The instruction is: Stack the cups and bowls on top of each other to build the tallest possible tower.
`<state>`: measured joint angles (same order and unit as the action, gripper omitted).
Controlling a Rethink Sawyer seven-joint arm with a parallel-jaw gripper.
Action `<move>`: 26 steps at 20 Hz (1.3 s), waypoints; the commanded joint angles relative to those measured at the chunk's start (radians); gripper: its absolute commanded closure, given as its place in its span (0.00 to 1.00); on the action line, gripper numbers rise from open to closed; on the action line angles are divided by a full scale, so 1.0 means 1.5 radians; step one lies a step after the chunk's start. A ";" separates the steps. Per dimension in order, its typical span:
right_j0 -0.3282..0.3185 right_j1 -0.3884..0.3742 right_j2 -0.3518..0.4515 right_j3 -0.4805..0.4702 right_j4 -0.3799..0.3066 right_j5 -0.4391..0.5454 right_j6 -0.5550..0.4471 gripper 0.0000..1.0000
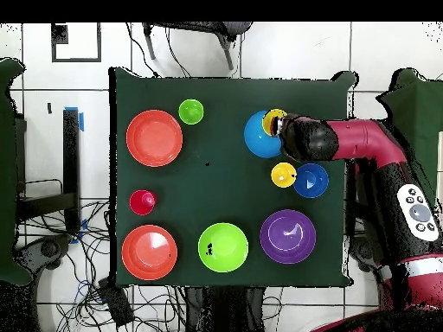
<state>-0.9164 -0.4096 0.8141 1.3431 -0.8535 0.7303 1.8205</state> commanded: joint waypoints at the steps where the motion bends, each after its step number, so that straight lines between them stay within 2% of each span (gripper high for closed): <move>1: 0.043 0.076 -0.070 -0.036 -0.051 0.104 -0.237 1.00; 5: 0.052 0.077 -0.077 -0.047 -0.050 0.136 -0.240 1.00; 6: 0.053 0.077 -0.077 -0.048 -0.051 0.140 -0.241 0.00; 20: 0.063 0.075 -0.087 -0.058 -0.055 0.160 -0.236 0.00; 22: 0.059 0.057 -0.082 -0.046 -0.047 0.162 -0.241 0.00; 26: 0.032 -0.029 -0.062 0.024 -0.007 0.177 -0.254 0.00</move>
<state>-0.8854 -0.3888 0.7674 1.2844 -0.8522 0.8481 1.8205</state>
